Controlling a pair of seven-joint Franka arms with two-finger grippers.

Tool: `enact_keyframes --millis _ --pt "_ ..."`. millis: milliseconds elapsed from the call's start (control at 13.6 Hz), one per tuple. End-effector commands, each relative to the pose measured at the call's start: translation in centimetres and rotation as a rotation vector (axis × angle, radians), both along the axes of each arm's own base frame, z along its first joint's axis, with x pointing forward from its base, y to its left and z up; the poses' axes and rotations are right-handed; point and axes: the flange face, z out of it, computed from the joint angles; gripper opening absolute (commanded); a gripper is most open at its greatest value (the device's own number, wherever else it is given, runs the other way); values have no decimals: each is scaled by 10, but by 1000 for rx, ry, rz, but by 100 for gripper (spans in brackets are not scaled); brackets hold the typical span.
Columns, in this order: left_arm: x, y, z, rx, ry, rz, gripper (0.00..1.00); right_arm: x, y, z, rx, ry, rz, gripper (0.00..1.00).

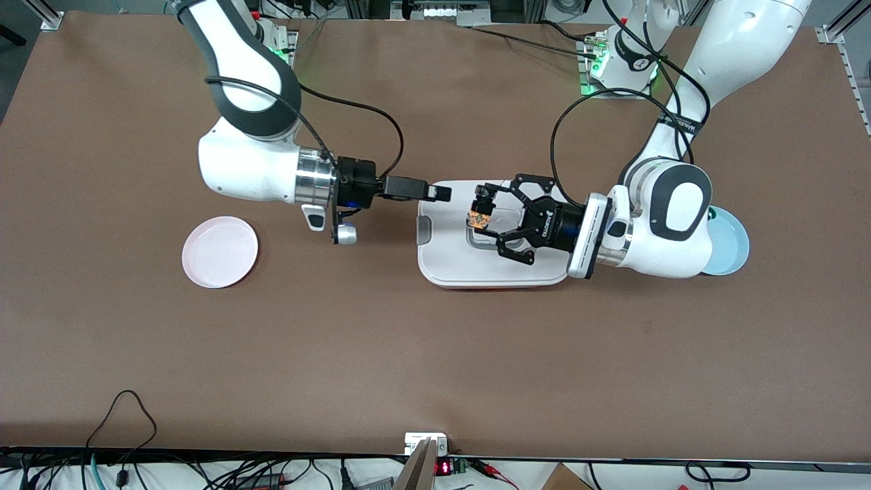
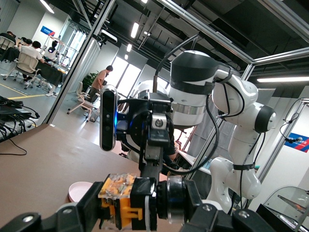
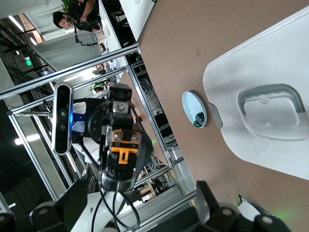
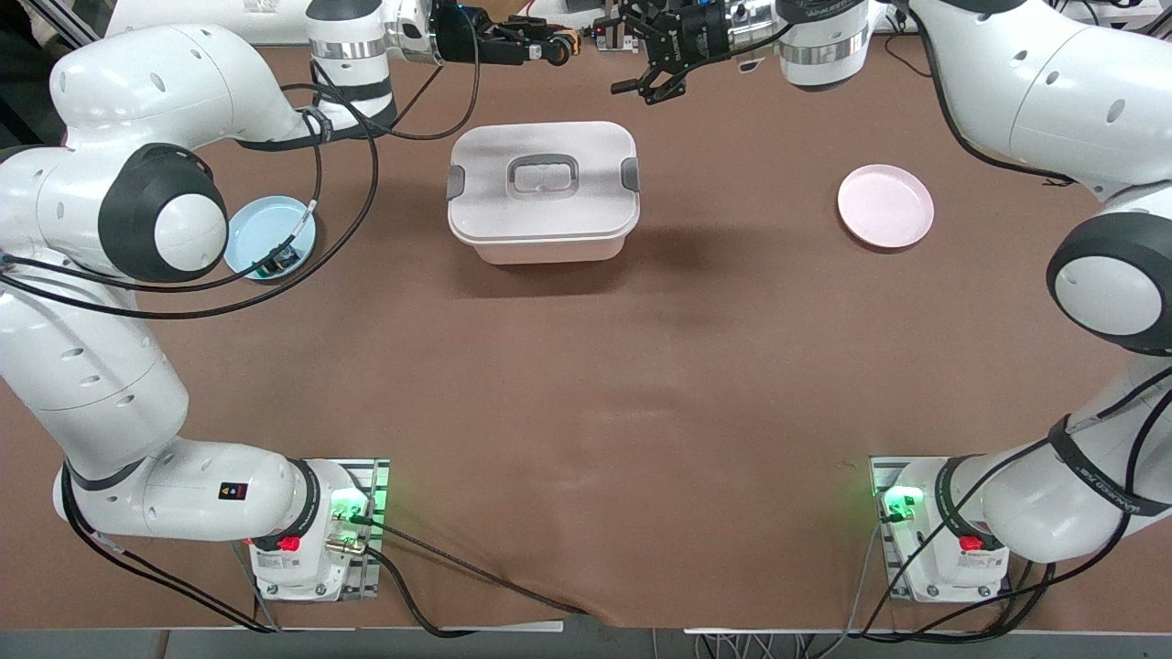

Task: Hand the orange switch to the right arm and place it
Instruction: 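Carry the switch over the box while the right gripper reaches toward it, then close the right gripper on the orange switch held by the left gripper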

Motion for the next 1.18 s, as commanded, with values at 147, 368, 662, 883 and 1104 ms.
enact_keyframes --millis 147,368,662,883,1104 --pt "-5 -18 9 -18 -17 59 35 12 19 2 43 26 -88 97" --pt "-5 -17 10 -17 -12 60 35 12 25 -2 41 29 -102 93" --pt "-5 -18 10 -18 -5 59 35 19 27 2 73 36 -116 90" --pt "-5 -19 11 -19 -4 57 35 20 26 4 74 34 -119 81" --pt "-5 -19 11 -19 -4 57 35 24 24 0 72 38 -125 74"
